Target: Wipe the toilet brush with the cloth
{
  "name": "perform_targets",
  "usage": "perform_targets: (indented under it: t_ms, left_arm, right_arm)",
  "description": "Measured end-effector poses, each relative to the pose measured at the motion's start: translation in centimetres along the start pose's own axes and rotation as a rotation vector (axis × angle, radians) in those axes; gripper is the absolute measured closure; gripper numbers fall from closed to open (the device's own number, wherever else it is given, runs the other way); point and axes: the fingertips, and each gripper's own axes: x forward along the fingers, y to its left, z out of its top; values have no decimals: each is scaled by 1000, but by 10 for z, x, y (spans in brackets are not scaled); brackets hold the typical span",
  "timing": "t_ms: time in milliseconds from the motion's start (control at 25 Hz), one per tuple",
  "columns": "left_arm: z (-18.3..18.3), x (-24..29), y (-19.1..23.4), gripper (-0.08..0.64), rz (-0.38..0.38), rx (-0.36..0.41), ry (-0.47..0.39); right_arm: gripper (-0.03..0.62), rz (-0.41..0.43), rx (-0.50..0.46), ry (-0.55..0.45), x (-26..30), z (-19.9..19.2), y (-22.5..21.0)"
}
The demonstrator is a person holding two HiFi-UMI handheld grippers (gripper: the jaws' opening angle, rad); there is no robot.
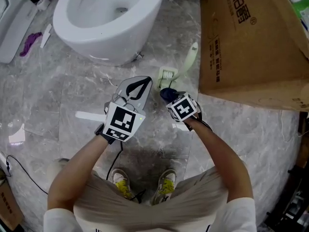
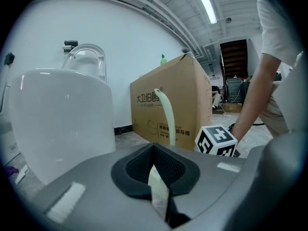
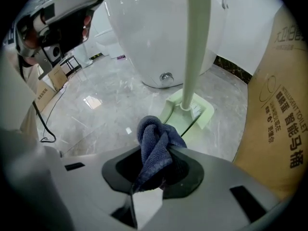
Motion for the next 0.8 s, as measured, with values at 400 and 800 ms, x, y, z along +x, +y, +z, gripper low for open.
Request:
perform_targets:
  t_ms: [400,800]
  left_arm:
    - [15,7,19,558,54,2,-22]
    - [55,20,22,558,50,-5,-102]
  right_arm:
    - [489,2,69,-99,-35,14,-11]
    - [489,-56,149,-358,-126,49,-45]
